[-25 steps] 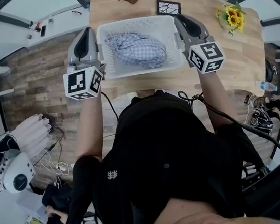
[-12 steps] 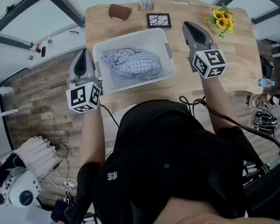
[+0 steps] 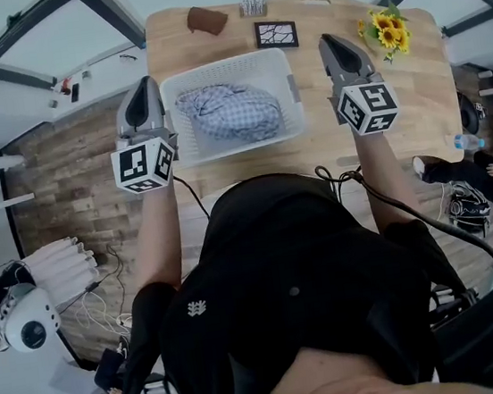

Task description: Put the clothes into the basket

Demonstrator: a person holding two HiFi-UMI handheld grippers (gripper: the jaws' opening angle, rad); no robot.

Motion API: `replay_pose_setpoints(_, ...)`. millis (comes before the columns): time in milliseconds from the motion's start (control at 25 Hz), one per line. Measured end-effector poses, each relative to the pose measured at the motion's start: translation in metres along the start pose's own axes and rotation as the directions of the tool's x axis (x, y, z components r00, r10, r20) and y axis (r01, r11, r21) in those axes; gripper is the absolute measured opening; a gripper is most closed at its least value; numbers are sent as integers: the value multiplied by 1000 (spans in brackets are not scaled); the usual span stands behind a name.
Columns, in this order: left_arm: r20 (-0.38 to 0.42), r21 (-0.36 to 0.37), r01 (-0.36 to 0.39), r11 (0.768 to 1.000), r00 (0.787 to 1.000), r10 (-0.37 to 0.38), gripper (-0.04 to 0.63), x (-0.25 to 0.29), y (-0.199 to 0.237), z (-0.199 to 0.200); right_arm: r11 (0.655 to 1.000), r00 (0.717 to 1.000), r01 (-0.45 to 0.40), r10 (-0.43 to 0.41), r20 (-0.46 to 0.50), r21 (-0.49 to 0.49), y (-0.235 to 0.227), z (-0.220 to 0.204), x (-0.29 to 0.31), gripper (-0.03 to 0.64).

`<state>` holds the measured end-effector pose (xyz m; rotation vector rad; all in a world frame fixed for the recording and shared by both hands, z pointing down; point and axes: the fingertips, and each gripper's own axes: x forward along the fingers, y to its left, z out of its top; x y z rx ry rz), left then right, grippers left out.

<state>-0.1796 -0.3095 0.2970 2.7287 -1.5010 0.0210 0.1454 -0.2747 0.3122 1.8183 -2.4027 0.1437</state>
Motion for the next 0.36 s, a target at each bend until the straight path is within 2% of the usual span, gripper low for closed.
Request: replay_pose_setpoints(360, 20, 20, 20, 1000, 1000, -20, 0, 8, -11, 12, 1000, 1000, -16, 16, -24, -20, 0, -2, 1, -3)
